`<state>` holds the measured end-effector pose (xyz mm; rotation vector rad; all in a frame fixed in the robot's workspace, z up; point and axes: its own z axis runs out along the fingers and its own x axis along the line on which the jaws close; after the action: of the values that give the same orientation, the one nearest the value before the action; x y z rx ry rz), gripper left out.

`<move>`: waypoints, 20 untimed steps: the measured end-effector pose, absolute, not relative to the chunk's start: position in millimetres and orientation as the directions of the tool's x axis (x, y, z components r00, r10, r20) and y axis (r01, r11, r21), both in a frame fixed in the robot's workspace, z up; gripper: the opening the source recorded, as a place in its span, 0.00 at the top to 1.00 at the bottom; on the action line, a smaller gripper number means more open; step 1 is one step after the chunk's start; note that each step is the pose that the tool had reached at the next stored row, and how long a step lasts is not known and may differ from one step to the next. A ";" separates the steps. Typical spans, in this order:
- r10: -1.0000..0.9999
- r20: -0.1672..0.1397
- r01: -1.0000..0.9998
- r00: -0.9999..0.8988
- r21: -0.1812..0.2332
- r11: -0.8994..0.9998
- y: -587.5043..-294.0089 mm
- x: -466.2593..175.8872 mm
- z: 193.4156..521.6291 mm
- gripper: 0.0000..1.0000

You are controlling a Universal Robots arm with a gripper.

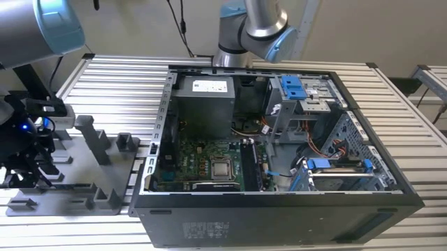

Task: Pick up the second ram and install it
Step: 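Pick up the second ram and move it above second insertion slot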

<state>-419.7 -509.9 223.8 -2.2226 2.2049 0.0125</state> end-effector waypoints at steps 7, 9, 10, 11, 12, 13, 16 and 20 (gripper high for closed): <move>-1.000 -0.010 -1.000 0.028 -0.010 -0.028 -509.9 -419.8 216.4 0.64; -0.999 -0.009 -0.999 0.031 -0.018 -0.031 -509.9 -419.8 213.8 0.64; -0.999 -0.009 -0.999 0.032 -0.022 -0.032 -509.9 -419.9 212.6 0.64; -0.999 -0.009 -0.999 0.033 -0.025 -0.032 -509.8 -419.9 211.5 0.64; -0.999 -0.009 -0.999 0.033 -0.027 -0.033 -509.7 -419.9 210.5 0.64; -0.999 -0.009 -0.999 0.033 -0.028 -0.033 -509.5 -419.9 209.6 0.64; -0.999 -0.009 -0.999 0.033 -0.029 -0.033 -508.9 -420.1 207.2 0.64; -0.999 -0.007 -0.999 0.033 -0.028 -0.033 -508.6 -420.7 204.5 0.64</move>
<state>-420.7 -508.6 204.5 -2.2399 2.1668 -0.0232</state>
